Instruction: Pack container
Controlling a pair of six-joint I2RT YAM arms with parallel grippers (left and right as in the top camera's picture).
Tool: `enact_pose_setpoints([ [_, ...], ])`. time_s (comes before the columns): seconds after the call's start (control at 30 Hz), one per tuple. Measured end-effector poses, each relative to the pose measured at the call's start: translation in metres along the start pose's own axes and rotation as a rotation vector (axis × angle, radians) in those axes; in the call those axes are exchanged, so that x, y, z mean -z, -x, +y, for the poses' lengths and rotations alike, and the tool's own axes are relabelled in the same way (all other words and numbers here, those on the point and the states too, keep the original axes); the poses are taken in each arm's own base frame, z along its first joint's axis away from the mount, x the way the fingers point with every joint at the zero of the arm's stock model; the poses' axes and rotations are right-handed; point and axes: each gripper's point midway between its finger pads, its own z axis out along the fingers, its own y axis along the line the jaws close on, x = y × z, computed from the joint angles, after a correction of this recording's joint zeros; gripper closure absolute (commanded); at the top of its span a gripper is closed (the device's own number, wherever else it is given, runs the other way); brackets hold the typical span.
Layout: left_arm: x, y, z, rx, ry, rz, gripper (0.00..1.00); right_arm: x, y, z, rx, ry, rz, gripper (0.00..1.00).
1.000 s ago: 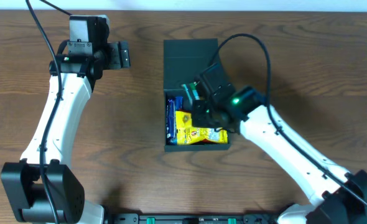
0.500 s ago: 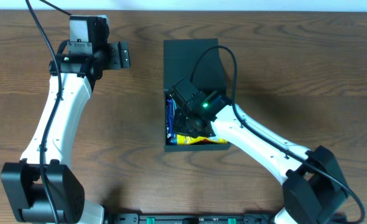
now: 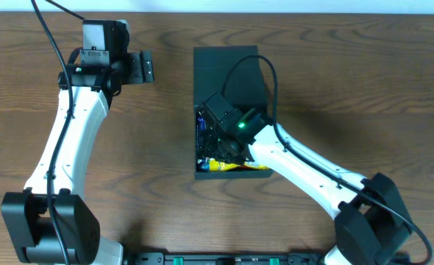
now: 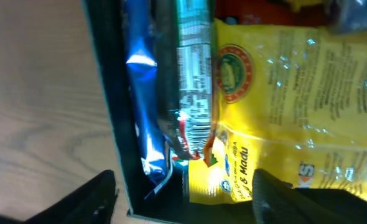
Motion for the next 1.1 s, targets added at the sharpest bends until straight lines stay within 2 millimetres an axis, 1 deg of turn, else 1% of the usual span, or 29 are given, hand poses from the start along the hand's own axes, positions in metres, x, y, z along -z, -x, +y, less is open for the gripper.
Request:
enact_pose_setpoints([
  [0.03,0.000,0.000,0.000,0.000,0.000,0.000,0.03,0.007,0.005,0.003,0.028,0.017,-0.015,0.53],
  [0.07,0.000,0.000,0.000,0.000,0.000,0.000,0.09,0.017,0.011,0.007,0.054,0.039,-0.039,0.72],
  [0.1,0.000,0.000,0.000,0.000,0.000,0.000,0.20,0.030,0.020,0.011,0.080,0.062,-0.075,0.83],
  [0.13,0.000,0.000,0.000,0.005,0.000,0.000,0.32,0.044,0.030,0.014,0.096,0.083,-0.117,0.85],
  [0.17,0.000,0.000,0.000,0.010,0.000,0.000,0.49,0.061,0.041,0.016,0.111,0.100,-0.169,0.86],
  [0.2,0.000,0.000,0.000,0.006,0.000,0.000,0.76,0.085,0.056,0.017,0.122,0.118,-0.245,0.90],
  [0.23,0.000,0.000,0.000,0.008,0.000,0.000,0.94,0.106,0.068,0.014,0.128,0.122,-0.315,0.98],
  [0.27,0.000,0.000,0.000,0.007,0.000,0.000,0.94,0.124,0.078,0.010,0.132,0.117,-0.377,0.99],
  [0.3,0.000,-0.001,0.000,0.007,0.000,0.004,0.94,0.148,0.090,-0.001,0.114,0.099,-0.462,0.98],
  [0.37,0.000,-0.006,-0.001,0.008,-0.006,0.025,0.94,0.178,0.105,-0.024,0.080,0.044,-0.564,0.99],
  [0.43,0.001,-0.014,-0.008,0.009,-0.047,0.059,0.94,0.191,0.118,-0.052,0.039,-0.024,-0.611,0.99],
  [0.47,0.001,-0.017,-0.013,0.013,-0.073,0.073,0.94,0.192,0.124,-0.065,0.020,-0.056,-0.619,0.99],
  [0.53,0.001,-0.022,-0.022,0.031,-0.117,0.095,0.94,0.187,0.139,-0.088,-0.016,-0.104,-0.613,0.99],
  [0.57,-0.001,-0.024,-0.026,0.047,-0.139,0.107,0.94,0.181,0.148,-0.102,-0.036,-0.124,-0.599,0.98],
  [0.6,-0.003,-0.026,-0.029,0.055,-0.154,0.116,0.94,0.175,0.155,-0.110,-0.046,-0.127,-0.587,0.99],
  [0.67,-0.021,-0.038,-0.041,0.103,-0.215,0.175,0.94,0.157,0.177,-0.133,-0.077,-0.112,-0.551,0.98],
  [0.77,-0.053,-0.057,-0.056,0.195,-0.300,0.267,0.94,0.123,0.206,-0.157,-0.113,-0.025,-0.491,0.98],
  [0.83,-0.072,-0.072,-0.065,0.263,-0.350,0.333,0.94,0.100,0.216,-0.169,-0.133,0.031,-0.441,0.98],
  [0.87,-0.082,-0.083,-0.069,0.311,-0.370,0.382,0.94,0.086,0.222,-0.174,-0.145,0.072,-0.413,0.98],
  [0.93,-0.095,-0.100,-0.075,0.382,-0.397,0.454,0.94,0.059,0.228,-0.181,-0.162,0.144,-0.359,0.98],
  [1.0,-0.105,-0.109,-0.080,0.436,-0.426,0.497,0.94,0.035,0.228,-0.183,-0.176,0.205,-0.301,0.98],
  [1.1,-0.113,-0.111,-0.088,0.486,-0.458,0.514,0.94,0.004,0.220,-0.182,-0.192,0.266,-0.212,0.99],
])
